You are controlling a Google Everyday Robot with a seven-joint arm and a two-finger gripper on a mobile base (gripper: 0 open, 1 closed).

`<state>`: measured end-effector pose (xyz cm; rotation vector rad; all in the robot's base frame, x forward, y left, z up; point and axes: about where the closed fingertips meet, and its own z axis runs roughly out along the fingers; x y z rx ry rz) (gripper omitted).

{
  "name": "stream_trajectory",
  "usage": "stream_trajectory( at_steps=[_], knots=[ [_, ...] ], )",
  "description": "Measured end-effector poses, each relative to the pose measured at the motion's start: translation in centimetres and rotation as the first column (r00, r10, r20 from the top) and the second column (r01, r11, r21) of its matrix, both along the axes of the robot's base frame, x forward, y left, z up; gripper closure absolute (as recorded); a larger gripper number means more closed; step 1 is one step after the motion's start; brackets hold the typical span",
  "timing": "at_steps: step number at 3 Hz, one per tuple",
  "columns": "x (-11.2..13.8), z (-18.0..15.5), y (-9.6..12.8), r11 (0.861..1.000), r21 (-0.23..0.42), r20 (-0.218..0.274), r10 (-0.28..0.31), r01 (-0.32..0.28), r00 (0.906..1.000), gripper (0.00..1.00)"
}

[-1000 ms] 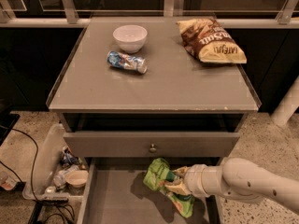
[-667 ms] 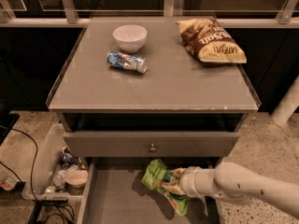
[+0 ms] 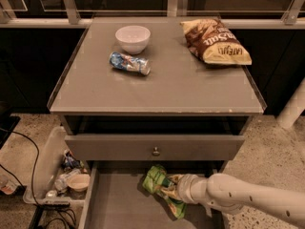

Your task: Place green rice chip bag into middle drawer

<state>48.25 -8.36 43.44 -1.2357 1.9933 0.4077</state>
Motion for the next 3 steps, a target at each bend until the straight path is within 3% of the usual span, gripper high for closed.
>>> stream_trajectory(
  at_steps=[1,2,3],
  knots=[
    [0.44,-1.67,0.36,1.0,-0.015,-0.001,-0.017,0.017,0.9999,1.0],
    [0.52,-1.72,0.39,1.0,-0.016,0.0,-0.018,0.018,0.9998,0.83],
    [0.52,-1.72,0.39,1.0,-0.016,0.0,-0.018,0.018,0.9998,0.59]
  ],
)
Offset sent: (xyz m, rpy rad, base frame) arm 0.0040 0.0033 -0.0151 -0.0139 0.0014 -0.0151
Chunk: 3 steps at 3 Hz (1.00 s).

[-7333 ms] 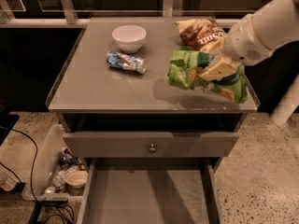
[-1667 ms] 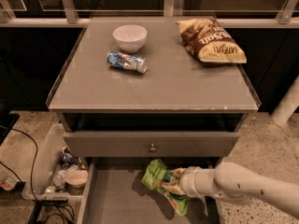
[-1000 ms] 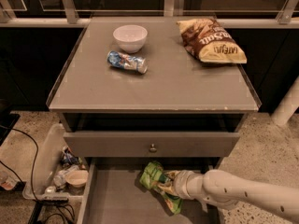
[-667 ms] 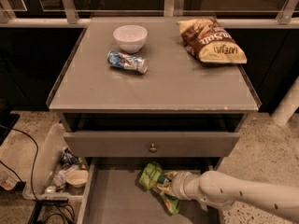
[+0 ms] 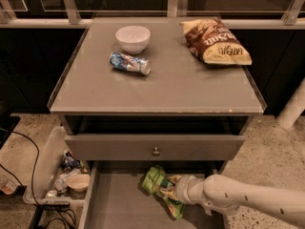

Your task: Place green rice chip bag into middle drawer

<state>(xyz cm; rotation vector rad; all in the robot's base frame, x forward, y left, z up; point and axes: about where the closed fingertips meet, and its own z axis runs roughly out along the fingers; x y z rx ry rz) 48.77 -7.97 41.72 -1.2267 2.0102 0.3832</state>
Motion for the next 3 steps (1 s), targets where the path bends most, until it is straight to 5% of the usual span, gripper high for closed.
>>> stream_trajectory(
  at_steps=[2,3],
  knots=[
    [0.0,0.0,0.01,1.0,0.0,0.0,0.0,0.0,1.0,0.13],
    [0.0,0.0,0.01,1.0,0.0,0.0,0.0,0.0,1.0,0.0]
  ],
)
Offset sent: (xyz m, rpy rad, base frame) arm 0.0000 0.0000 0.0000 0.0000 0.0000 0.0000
